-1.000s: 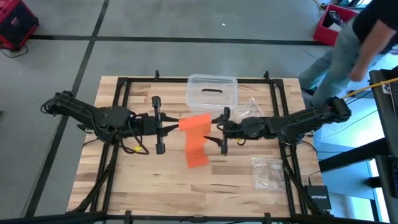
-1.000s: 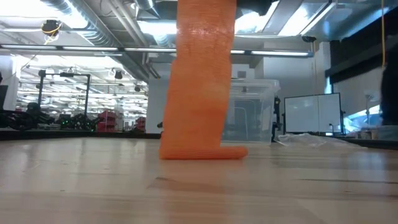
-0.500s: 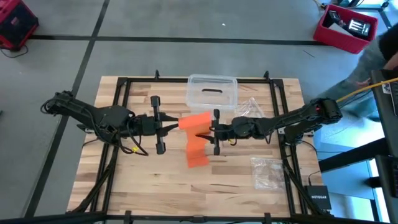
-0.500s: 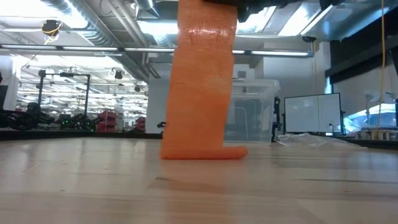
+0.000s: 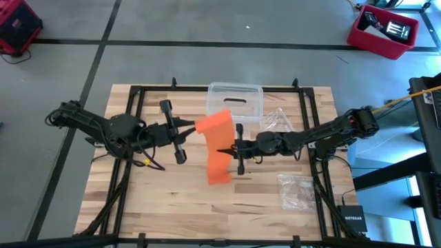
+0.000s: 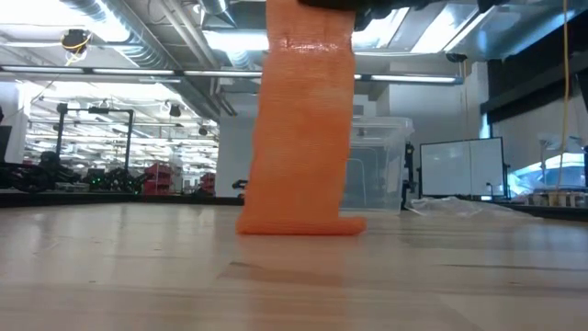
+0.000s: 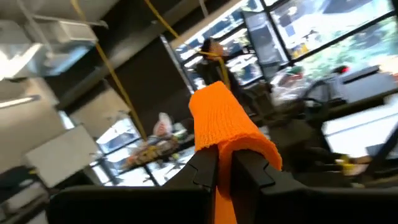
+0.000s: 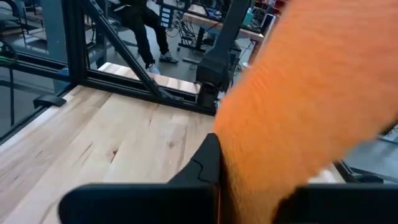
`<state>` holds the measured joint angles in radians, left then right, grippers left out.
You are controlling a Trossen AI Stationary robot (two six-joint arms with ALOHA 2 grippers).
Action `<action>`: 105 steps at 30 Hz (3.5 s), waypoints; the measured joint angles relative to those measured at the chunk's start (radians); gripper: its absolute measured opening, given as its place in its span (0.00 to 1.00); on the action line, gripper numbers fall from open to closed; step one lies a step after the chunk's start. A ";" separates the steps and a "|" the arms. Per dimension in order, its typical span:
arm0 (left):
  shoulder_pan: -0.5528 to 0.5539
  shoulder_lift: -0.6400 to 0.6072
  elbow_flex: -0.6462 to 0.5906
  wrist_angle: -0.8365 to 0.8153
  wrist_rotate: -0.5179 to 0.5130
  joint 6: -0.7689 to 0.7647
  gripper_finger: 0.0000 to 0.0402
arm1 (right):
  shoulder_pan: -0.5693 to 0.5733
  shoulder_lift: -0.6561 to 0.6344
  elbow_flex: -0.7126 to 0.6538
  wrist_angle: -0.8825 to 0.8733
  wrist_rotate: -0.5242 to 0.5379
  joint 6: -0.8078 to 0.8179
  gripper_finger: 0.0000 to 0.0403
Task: Roll bandage
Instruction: Roll the orange bandage
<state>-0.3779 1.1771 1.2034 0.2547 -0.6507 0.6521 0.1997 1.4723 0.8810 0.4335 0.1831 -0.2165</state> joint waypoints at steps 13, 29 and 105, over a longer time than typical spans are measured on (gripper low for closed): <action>0.027 -0.057 0.000 0.089 -0.103 0.173 0.04 | 0.096 -0.001 0.028 0.009 0.043 -0.019 0.02; 0.168 -0.063 -0.029 -0.043 -0.232 0.300 0.02 | 0.227 -0.002 0.285 -0.368 0.042 -0.073 0.01; -0.215 0.207 -0.360 0.262 0.057 0.005 0.04 | -0.304 0.233 0.868 -0.722 0.162 -0.034 0.02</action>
<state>-0.5925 1.3838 0.8433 0.5163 -0.5941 0.6571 -0.1047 1.7057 1.7493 -0.2882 0.3446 -0.2501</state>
